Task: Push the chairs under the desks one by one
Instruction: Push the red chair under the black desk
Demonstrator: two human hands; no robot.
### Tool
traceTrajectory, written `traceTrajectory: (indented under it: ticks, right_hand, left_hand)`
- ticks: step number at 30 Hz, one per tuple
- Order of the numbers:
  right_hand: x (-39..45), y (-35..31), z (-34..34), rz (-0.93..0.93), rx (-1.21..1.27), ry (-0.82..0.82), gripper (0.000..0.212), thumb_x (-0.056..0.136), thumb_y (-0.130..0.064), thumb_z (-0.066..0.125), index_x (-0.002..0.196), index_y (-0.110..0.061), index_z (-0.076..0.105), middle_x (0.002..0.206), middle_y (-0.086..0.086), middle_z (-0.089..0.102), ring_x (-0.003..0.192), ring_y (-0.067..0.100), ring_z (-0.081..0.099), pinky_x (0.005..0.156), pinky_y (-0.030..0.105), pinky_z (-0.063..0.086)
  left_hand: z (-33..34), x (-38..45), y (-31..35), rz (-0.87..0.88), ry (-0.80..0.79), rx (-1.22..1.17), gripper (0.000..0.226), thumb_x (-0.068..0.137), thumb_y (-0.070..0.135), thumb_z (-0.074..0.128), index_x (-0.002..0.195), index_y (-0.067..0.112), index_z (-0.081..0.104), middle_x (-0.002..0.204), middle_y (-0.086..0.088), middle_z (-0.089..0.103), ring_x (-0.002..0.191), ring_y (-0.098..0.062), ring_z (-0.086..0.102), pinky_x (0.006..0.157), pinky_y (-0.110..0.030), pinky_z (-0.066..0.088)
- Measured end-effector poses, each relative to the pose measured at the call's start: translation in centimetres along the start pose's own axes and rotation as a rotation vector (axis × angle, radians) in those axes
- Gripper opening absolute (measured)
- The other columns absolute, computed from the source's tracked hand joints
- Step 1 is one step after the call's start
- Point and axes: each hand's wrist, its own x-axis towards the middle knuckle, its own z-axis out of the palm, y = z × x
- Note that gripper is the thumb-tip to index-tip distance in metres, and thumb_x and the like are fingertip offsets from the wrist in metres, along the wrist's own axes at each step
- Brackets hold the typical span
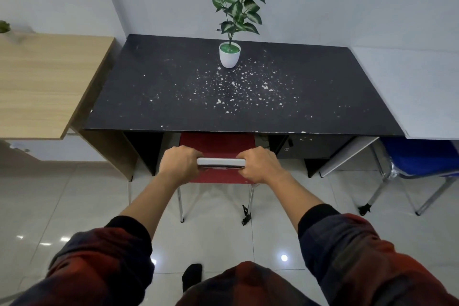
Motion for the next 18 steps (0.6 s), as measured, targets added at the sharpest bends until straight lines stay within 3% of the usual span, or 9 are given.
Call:
traceTrajectory:
  ticks: [6, 13, 18]
  right_hand:
    - [1.0, -2.1, 0.9, -0.012, 0.009, 0.040, 0.028, 0.079, -0.031, 0.062, 0.104, -0.032, 0.074, 0.083, -0.005, 0.071, 0.080, 0.022, 0.066, 0.067, 0.029, 0.046]
    - [2.5, -0.4, -0.3, -0.047, -0.004, -0.023, 0.021, 0.076, -0.035, 0.060, 0.092, -0.032, 0.073, 0.070, -0.009, 0.066, 0.068, 0.017, 0.062, 0.065, 0.029, 0.052]
    - [2.5, 0.5, -0.4, -0.002, 0.011, -0.072, 0.026, 0.078, -0.032, 0.061, 0.101, -0.035, 0.072, 0.078, -0.012, 0.068, 0.075, 0.014, 0.065, 0.071, 0.033, 0.056]
  left_hand:
    - [-1.0, 0.4, -2.4, -0.023, -0.045, -0.049, 0.022, 0.080, 0.040, 0.067, 0.101, 0.040, 0.074, 0.086, 0.010, 0.073, 0.076, -0.016, 0.067, 0.066, -0.028, 0.055]
    - [-0.6, 1.3, -1.1, -0.105, -0.026, -0.077, 0.024, 0.081, 0.054, 0.066, 0.099, 0.040, 0.073, 0.081, 0.008, 0.071, 0.072, -0.019, 0.066, 0.064, -0.030, 0.056]
    - [-0.2, 1.6, -0.5, -0.051, -0.027, -0.065, 0.025, 0.080, 0.053, 0.063, 0.099, 0.039, 0.073, 0.081, 0.009, 0.070, 0.073, -0.018, 0.065, 0.062, -0.028, 0.053]
